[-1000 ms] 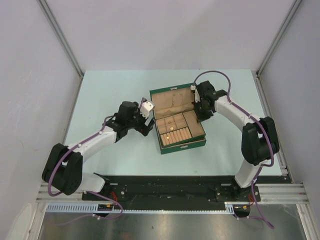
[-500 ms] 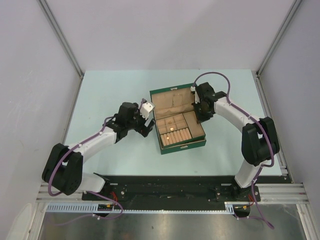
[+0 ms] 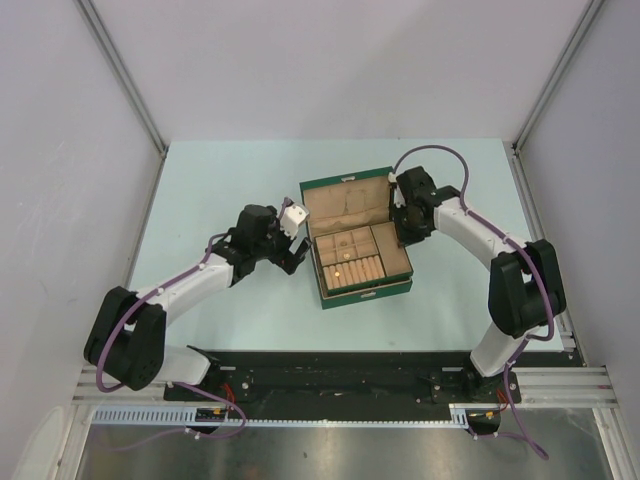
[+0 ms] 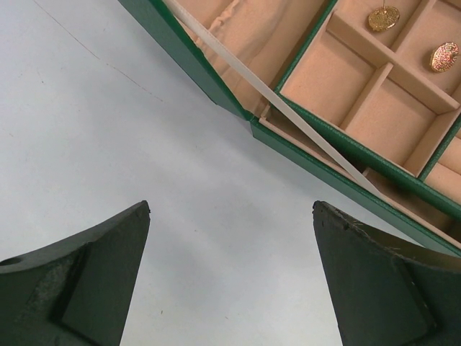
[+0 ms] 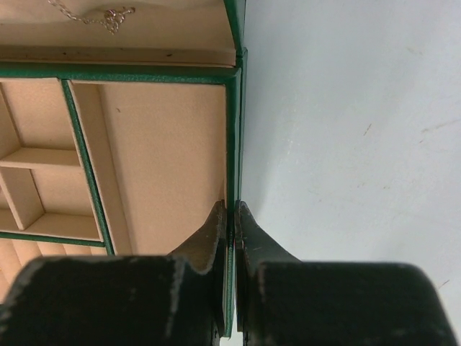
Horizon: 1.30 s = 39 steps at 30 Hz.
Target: Organize the mixed jewelry
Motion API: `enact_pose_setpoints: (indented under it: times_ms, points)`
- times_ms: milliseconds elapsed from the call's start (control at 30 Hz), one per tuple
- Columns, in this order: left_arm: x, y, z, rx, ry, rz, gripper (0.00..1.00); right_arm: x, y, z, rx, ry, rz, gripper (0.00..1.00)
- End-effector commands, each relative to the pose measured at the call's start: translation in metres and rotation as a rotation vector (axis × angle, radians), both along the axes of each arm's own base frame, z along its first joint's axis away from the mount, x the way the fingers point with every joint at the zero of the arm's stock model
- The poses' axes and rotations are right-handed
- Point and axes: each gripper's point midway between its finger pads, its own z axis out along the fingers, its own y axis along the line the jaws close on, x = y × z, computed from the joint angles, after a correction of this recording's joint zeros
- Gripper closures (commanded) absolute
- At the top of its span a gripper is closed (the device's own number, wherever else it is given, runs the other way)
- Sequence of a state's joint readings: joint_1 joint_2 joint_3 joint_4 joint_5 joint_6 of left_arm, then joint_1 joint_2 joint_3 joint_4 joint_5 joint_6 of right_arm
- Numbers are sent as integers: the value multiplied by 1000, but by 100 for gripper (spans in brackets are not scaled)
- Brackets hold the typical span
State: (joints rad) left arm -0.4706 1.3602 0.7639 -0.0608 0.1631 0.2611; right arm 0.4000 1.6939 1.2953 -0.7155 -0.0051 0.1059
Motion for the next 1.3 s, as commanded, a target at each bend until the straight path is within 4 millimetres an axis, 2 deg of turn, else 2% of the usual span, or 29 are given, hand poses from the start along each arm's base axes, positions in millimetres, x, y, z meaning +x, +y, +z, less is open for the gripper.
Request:
enact_pose_setpoints:
  times_ms: [0, 367, 1033, 1267]
  points:
    - [6, -2, 9, -37, -27, 19, 0, 5, 10, 18, 72, -54, -22, 100]
    - [7, -1, 6, -30, -24, 20, 0, 1, 22, 16, 66, -56, 21, 100]
    - [4, -2, 6, -35, -24, 14, 0, -2, 21, 5, 29, -55, 35, 100]
    - [4, -2, 6, -34, -24, 13, 0, -5, 18, 8, 8, -82, 34, 100]
